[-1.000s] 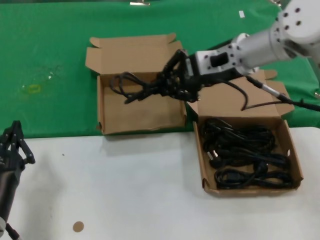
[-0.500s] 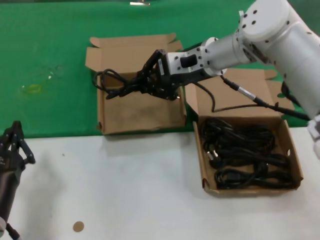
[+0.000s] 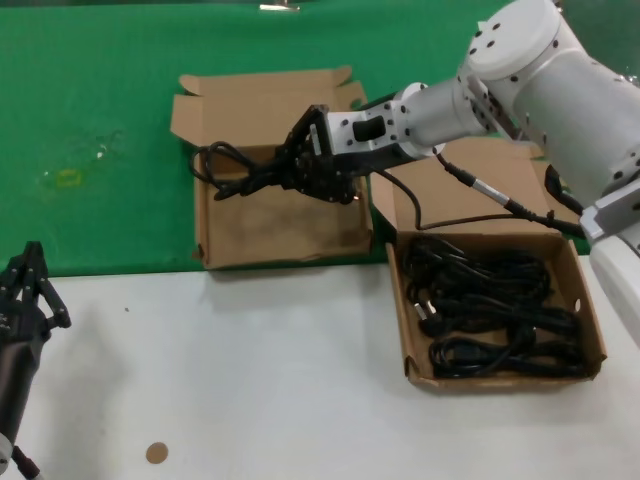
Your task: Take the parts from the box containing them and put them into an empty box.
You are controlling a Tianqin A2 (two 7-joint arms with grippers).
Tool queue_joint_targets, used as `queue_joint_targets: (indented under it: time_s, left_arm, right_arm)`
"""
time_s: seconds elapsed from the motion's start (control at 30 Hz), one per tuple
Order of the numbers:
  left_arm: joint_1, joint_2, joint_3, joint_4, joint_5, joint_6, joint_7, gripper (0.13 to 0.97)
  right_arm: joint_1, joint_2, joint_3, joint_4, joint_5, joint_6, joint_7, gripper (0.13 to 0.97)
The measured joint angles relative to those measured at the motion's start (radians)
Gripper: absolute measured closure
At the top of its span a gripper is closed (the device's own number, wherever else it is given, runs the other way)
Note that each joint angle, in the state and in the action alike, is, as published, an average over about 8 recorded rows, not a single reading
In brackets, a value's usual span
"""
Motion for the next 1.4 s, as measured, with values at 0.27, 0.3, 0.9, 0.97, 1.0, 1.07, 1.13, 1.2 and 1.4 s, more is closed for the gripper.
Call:
queue_joint_targets:
  time_s: [0.27, 0.3, 0.9, 0.97, 1.0, 1.07, 1.13, 1.2, 1.4]
  left_arm:
    - [0.000, 0.000, 0.000, 0.000, 0.000, 0.000, 0.000, 0.945]
    - [0.000, 0.000, 0.000, 0.000, 0.000, 0.000, 0.000, 0.945]
    - [0.000, 0.000, 0.000, 0.000, 0.000, 0.000, 0.000, 0.945]
    - [0.000, 0.000, 0.000, 0.000, 0.000, 0.000, 0.000, 0.945]
    - [0.000, 0.000, 0.000, 0.000, 0.000, 0.000, 0.000, 0.945]
    - [0.000, 0.000, 0.000, 0.000, 0.000, 0.000, 0.000, 0.945]
    - [0.000, 0.000, 0.000, 0.000, 0.000, 0.000, 0.000, 0.945]
    - [0.000, 0.000, 0.000, 0.000, 0.000, 0.000, 0.000, 0.945]
    - [0.000, 0.000, 0.000, 0.000, 0.000, 0.000, 0.000, 0.945]
  right_arm:
    - [0.016, -0.012, 0.012, -0.051, -0.003, 0.013, -0.036, 0.865]
    - [0.017, -0.014, 0.015, -0.057, -0.003, 0.015, -0.041, 0.865]
    - [0.029, -0.027, 0.033, -0.089, -0.011, 0.039, -0.072, 0.766]
    - [0.029, -0.027, 0.033, -0.089, -0.012, 0.040, -0.072, 0.736]
    - [0.030, -0.026, 0.034, -0.088, -0.013, 0.039, -0.072, 0.720]
    - [0.031, -0.025, 0.035, -0.085, -0.013, 0.038, -0.071, 0.690]
    - [0.032, -0.022, 0.036, -0.081, -0.014, 0.035, -0.068, 0.665]
    - [0.034, -0.019, 0.037, -0.075, -0.014, 0.031, -0.064, 0.617]
    - [0.025, 0.002, 0.036, -0.018, -0.016, 0.015, -0.029, 0.495]
